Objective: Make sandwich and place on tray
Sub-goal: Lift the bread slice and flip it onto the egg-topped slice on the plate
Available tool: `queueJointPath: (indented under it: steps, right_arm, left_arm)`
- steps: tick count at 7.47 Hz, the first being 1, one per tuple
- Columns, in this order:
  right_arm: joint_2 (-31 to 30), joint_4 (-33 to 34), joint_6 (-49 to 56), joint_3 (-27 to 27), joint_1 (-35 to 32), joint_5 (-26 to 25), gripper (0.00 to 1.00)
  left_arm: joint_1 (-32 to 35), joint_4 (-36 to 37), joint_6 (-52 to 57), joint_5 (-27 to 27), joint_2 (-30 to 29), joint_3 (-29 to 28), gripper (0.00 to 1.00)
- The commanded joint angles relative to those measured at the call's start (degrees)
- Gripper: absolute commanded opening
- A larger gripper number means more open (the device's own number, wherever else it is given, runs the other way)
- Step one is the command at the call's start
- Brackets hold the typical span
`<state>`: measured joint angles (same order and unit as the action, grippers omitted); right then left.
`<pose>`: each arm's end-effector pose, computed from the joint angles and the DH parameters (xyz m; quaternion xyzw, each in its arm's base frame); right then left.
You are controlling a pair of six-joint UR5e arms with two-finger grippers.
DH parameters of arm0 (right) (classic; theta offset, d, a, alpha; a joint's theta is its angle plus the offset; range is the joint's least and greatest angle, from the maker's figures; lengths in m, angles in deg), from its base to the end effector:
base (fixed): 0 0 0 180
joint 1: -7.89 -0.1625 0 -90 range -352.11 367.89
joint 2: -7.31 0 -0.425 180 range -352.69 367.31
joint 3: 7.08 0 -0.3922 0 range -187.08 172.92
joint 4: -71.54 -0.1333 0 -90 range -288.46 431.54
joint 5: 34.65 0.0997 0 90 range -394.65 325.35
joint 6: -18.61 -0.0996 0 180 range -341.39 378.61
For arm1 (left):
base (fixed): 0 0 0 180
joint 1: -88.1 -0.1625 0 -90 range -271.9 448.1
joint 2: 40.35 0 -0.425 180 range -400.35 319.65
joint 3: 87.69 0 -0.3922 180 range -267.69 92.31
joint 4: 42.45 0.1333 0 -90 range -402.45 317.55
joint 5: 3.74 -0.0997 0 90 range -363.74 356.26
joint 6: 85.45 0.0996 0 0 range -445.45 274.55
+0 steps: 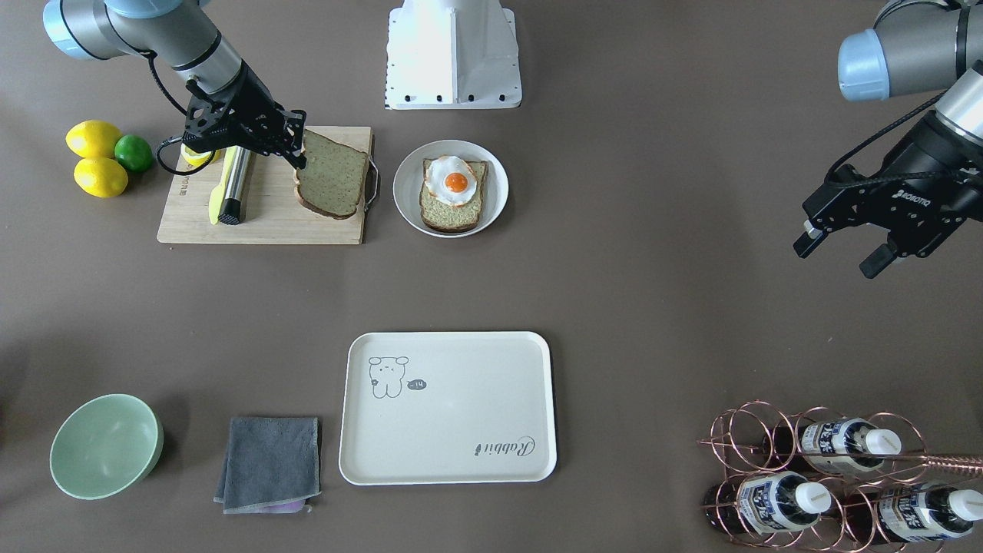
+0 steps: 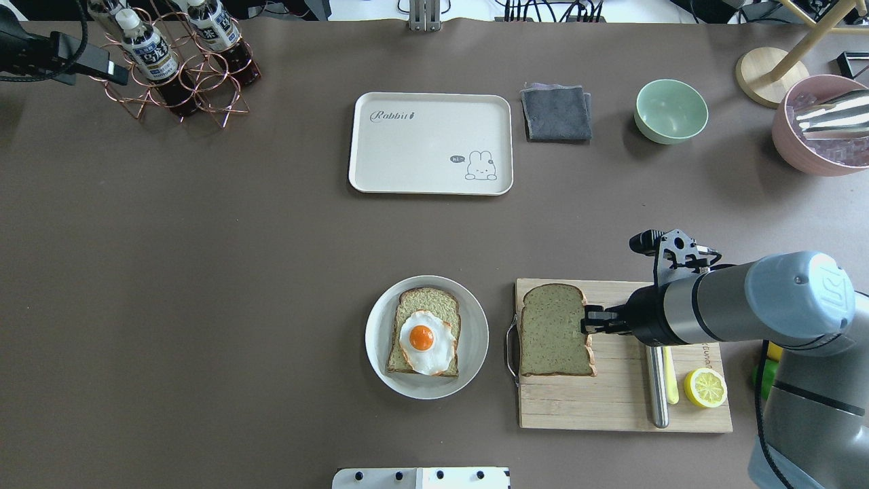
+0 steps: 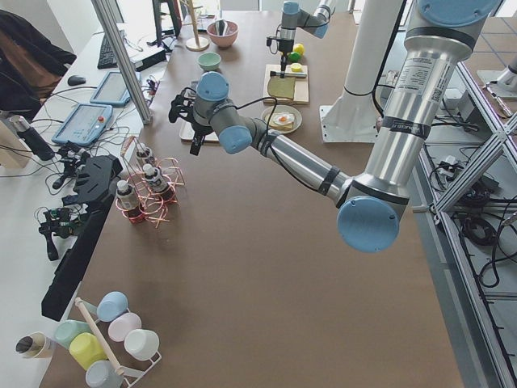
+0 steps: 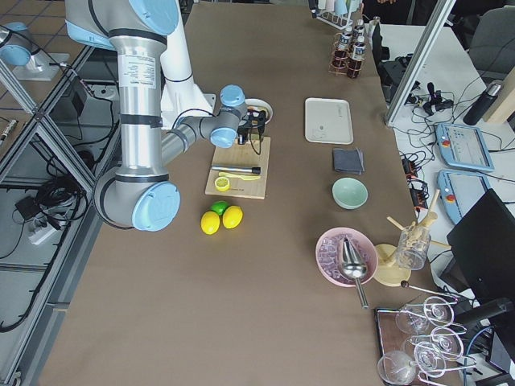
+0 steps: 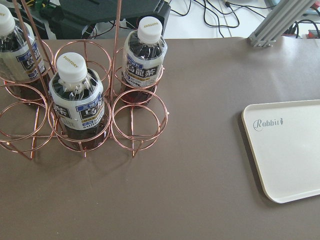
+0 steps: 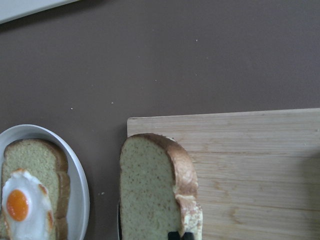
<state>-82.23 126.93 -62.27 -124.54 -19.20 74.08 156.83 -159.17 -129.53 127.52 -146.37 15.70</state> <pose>-0.3809 -0.3086 0.3589 0.0269 -0.5300 0.0483 0.8462 0.1462 -0.5619 0.3373 0.2028 0.4994 -0.0008 0.8423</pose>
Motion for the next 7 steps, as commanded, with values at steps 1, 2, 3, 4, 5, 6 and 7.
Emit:
queueJointPath:
  steps: [1,2,3,4,5,6,7]
  right_arm:
    - [0.9,-7.3,-4.2,0.4,-4.9,5.8,0.00]
    - [2.2,-11.0,-6.4,1.5,-4.9,5.8,0.00]
    - [3.7,-14.7,-10.2,2.3,-4.9,5.8,0.00]
    - [5.1,-20.3,-14.1,4.3,-4.9,5.7,0.00]
    - [6.1,-27.3,-16.9,8.3,-4.8,5.5,0.00]
    - [6.6,-31.9,-18.6,11.3,-4.4,4.9,0.00]
    - [7.9,-33.6,-19.1,12.1,-2.9,3.0,0.00]
  left_arm:
    - [0.0,0.1,0.0,0.0,-0.5,-0.4,0.97]
    - [0.0,0.1,0.0,0.0,-0.5,-0.5,0.97]
    - [0.0,0.0,0.1,0.0,-0.5,-1.1,0.97]
    - [0.0,-0.1,0.1,0.0,-0.8,-1.9,0.97]
    - [0.0,-0.2,0.1,0.0,-0.9,-2.1,0.97]
    - [0.0,-0.2,0.1,0.0,-0.9,-2.2,0.97]
    - [0.0,-0.2,0.1,0.0,-0.9,-2.2,0.97]
